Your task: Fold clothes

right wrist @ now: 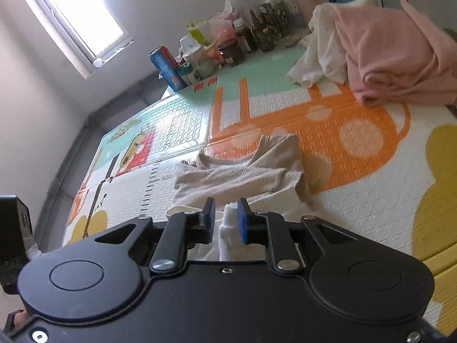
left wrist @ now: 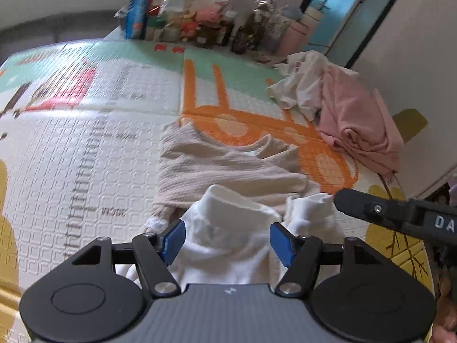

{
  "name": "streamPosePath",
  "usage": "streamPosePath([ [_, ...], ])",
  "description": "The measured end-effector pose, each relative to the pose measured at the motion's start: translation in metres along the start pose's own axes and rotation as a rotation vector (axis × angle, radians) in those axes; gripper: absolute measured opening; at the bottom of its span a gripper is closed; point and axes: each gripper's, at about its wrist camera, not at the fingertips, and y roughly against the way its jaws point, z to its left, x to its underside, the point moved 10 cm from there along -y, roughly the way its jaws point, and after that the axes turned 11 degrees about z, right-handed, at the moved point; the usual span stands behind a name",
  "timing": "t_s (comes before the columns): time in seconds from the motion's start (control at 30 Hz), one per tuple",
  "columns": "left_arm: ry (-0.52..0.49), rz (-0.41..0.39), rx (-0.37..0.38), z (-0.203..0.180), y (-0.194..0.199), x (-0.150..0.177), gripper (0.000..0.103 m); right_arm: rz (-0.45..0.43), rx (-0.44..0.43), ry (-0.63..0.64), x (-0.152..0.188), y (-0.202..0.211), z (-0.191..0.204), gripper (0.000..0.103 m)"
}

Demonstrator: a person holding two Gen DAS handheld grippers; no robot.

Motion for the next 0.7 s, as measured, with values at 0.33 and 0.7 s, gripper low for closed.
streamPosePath([
  [0.33,-0.071,-0.003,-0.004,-0.017,-0.003,-0.003,0.063,0.020,0.033,0.009,-0.001,-0.004,-0.007,0.010],
  [0.7,-0.104,0.038,-0.036,-0.016,-0.026,-0.006,0.059,0.114,0.053,0.004,0.010,-0.037,-0.016,0.010],
])
